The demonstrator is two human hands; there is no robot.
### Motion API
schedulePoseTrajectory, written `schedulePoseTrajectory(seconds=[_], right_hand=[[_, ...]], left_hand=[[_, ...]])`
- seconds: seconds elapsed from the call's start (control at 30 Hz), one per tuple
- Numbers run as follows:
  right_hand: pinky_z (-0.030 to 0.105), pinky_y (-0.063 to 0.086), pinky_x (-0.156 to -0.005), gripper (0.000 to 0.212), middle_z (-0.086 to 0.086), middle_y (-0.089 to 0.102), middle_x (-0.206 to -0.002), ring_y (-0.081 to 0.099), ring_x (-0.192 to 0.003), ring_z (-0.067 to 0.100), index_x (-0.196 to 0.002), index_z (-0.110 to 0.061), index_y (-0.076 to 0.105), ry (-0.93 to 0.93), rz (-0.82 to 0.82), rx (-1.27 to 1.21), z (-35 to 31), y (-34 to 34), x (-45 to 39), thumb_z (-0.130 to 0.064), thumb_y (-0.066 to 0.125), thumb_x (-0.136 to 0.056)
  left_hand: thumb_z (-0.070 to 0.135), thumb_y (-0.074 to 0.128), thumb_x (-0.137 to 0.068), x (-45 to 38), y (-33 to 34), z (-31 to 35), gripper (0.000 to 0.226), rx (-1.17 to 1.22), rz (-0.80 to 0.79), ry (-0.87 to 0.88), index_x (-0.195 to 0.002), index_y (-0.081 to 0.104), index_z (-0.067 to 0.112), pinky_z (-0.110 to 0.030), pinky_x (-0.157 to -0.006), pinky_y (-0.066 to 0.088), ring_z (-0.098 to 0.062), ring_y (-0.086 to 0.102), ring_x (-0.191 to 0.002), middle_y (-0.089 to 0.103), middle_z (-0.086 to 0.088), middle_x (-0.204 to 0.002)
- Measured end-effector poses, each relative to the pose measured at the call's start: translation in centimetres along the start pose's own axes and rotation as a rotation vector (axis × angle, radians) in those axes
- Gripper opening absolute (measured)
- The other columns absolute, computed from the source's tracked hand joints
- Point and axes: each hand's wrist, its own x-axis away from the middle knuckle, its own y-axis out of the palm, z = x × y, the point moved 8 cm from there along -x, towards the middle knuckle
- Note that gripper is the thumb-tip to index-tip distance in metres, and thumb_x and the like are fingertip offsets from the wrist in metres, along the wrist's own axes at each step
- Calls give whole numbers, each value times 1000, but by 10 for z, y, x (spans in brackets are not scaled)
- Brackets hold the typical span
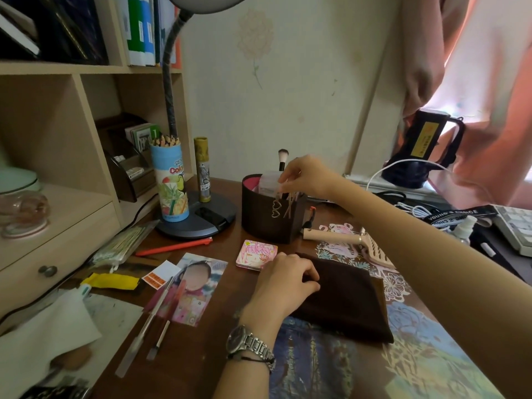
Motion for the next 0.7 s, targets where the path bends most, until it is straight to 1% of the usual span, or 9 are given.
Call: schedulePoseTrajectory(seconds=[0.1, 0.2, 0.27, 0.33, 0.47, 0.6, 0.7], right_hand=[[18, 43, -65, 16, -2, 62, -88, 55, -72, 5, -95, -14, 68, -37, 53, -81, 0, -23, 17, -20, 72, -81], [21, 49, -71, 18, -3, 66, -91, 60, -80, 10, -98, -15, 68, -72, 59, -115, 7, -42, 46, -21, 71, -82], [19, 51, -73, 19, -7, 66, -92, 61, -83, 9, -99, -18, 69, -74, 69, -119, 18, -51, 70, -23, 71, -81], [19, 51, -72, 20, -7, 66, -93, 61, -82, 7, -100, -20, 69, -45, 78, -133, 32, -57, 94, -24, 72, -81], [17, 49, -70, 18, -7, 68, -89, 60, -75, 2, -94, -25, 70, 12, 78, -185, 63, -65, 143, -23, 76, -77], [25, 52, -73, 15, -3, 71, -88, 62, -76, 9, -89, -23, 71, 92, 78, -233, 95, -75, 192, -17, 77, -76], [23, 51, -70, 16, -1, 72, -87, 63, -74, 11, -84, -28, 70, 134, 79, -235, 118, -80, 228, -17, 77, -75]], left_hand=[[35, 61, -90, -1, 0, 0, 19, -13, 1, 8, -106, 68, 29, -34, -93, 44, -14, 47, -111, 61, 6, -112], [35, 62, -89, -2, 1, -1, 16, -32, 8, 9, -102, 69, 31, -36, -93, 44, -14, 48, -109, 61, 7, -109], [36, 63, -88, -4, 2, -1, 14, -47, 10, 13, -100, 69, 32, -37, -94, 45, -14, 49, -108, 62, 7, -107], [36, 64, -87, -5, 3, -1, 13, -58, 10, 26, -98, 69, 32, -39, -93, 45, -16, 51, -106, 62, 7, -105], [35, 65, -87, -5, 4, 3, 11, -104, 19, 47, -96, 69, 32, -40, -94, 45, -15, 52, -105, 62, 7, -104], [36, 65, -87, -5, 9, 13, 9, -150, 31, 94, -95, 68, 35, -37, -92, 46, -12, 52, -104, 61, 11, -103], [36, 63, -89, -4, 21, 23, 9, -168, -9, 134, -97, 67, 36, -35, -93, 44, -10, 50, -105, 60, 13, -105]])
